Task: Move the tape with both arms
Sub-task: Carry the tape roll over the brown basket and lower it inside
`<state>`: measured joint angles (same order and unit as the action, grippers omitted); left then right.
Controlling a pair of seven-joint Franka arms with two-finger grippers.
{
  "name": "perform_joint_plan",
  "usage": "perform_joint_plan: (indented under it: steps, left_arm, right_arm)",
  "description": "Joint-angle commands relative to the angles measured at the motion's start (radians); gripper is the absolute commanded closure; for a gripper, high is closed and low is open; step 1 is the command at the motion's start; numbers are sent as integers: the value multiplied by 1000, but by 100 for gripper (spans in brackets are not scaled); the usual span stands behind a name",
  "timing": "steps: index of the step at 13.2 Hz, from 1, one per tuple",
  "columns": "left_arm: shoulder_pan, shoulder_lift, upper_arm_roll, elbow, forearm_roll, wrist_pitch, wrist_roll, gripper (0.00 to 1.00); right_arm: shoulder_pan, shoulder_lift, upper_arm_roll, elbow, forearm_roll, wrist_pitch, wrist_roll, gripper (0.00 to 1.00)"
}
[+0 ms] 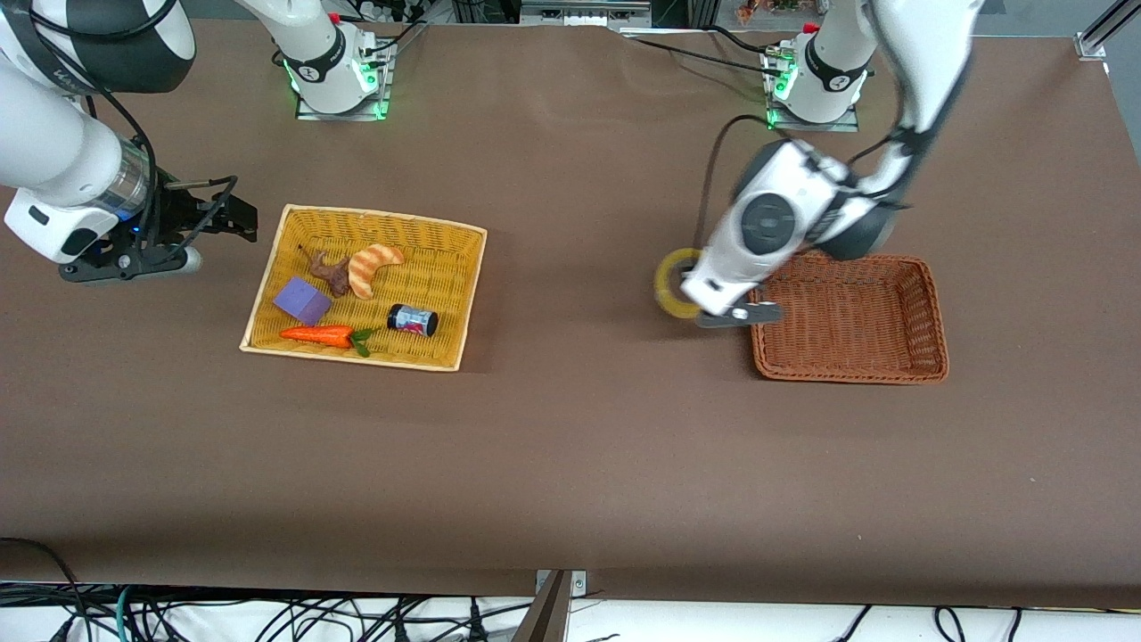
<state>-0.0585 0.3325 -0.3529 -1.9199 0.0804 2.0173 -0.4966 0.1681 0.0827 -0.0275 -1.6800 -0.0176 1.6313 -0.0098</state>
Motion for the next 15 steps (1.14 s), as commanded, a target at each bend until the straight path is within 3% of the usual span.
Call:
perform_joint_plan:
  steps: [1, 3, 4, 6, 11, 15]
  left_arm:
    - [2, -81, 194, -33, -60, -48, 402, 100]
    - [6, -75, 311, -37, -60, -45, 571, 100]
    - [9, -72, 334, -42, -57, -39, 611, 100]
    - [19, -53, 338, -51, -50, -16, 624, 100]
    - [32, 3, 339, -146, -39, 210, 625, 100]
    - [49, 68, 339, -156, -39, 316, 632, 100]
  right_arm:
    - [-7, -8, 12, -15, -10, 9, -7, 0]
    - [-6, -4, 12, -15, -10, 10, -6, 0]
    - [-1, -4, 12, -15, -10, 15, -4, 0]
    - [7, -4, 12, -15, -12, 15, -2, 0]
    - [8, -3, 12, -15, -12, 15, -2, 0]
    - [8, 0, 12, -15, -12, 15, -2, 0]
